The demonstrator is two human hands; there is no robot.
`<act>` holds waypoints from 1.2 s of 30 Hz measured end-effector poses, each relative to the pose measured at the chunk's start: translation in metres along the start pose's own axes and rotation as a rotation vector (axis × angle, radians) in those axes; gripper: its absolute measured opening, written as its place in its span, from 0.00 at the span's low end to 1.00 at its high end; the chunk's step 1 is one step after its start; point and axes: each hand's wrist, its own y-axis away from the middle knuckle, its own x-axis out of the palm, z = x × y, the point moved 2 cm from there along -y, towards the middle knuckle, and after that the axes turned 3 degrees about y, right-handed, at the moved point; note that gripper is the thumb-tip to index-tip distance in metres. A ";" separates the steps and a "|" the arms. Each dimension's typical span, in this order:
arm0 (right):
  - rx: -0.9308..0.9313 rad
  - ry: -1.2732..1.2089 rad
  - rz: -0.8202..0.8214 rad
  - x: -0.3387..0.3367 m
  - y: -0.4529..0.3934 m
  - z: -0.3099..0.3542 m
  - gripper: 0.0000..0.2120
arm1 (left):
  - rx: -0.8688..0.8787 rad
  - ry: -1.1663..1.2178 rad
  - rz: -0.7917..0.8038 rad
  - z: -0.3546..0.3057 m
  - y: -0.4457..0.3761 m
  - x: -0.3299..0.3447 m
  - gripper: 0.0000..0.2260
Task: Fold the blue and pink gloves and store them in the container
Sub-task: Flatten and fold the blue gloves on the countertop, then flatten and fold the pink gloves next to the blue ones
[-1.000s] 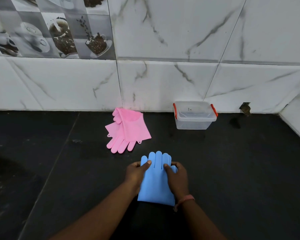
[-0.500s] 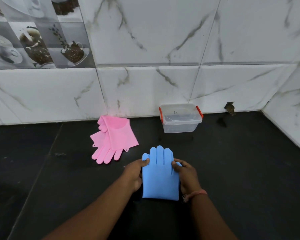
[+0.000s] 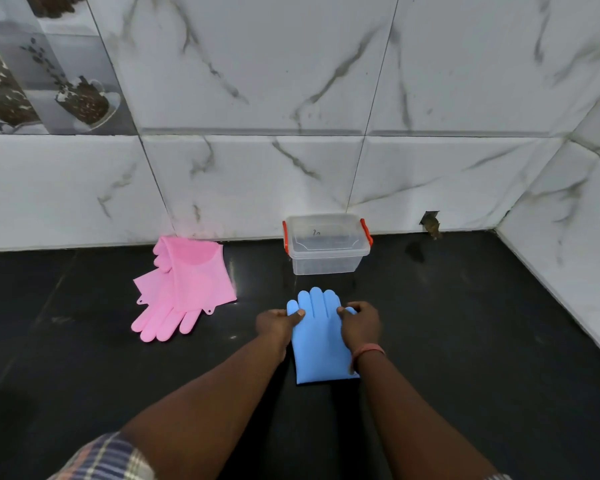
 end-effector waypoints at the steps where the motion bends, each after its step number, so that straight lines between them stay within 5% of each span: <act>1: -0.017 0.070 -0.007 0.001 0.001 0.000 0.10 | 0.066 -0.095 -0.054 -0.001 -0.002 0.000 0.20; 4: -0.162 0.499 -0.103 0.004 0.006 0.000 0.15 | 0.269 -0.419 -0.169 -0.005 0.000 0.002 0.25; 7: -0.505 0.808 -0.212 0.014 0.018 0.000 0.17 | 0.629 -0.685 -0.250 0.000 0.006 0.002 0.21; 9: -0.680 0.870 -0.111 0.026 0.023 -0.003 0.21 | 0.887 -0.905 -0.227 0.010 0.008 0.006 0.17; 11: -0.728 0.893 0.022 0.037 0.026 -0.011 0.24 | 0.960 -1.170 -0.097 0.023 0.006 0.011 0.20; 14: -0.713 0.917 0.098 0.039 0.023 -0.023 0.26 | 0.906 -1.436 0.026 0.037 0.000 0.014 0.26; 20: -0.705 0.975 0.109 0.040 0.023 -0.023 0.27 | 0.877 -1.467 0.058 0.033 0.000 0.016 0.28; 24: -0.690 0.976 0.044 0.042 0.030 -0.007 0.26 | 0.981 -1.310 0.078 0.022 0.006 0.002 0.24; 28: -0.761 0.847 -0.049 0.064 0.052 0.025 0.15 | 1.033 -1.172 -0.086 0.002 0.009 -0.037 0.22; 32: -0.904 0.815 0.170 0.117 0.081 0.057 0.13 | 0.858 -1.167 -0.280 -0.015 0.006 -0.097 0.18; 36: -0.954 0.781 0.517 0.172 0.113 0.077 0.14 | 0.507 -1.270 -0.460 -0.011 -0.002 -0.176 0.18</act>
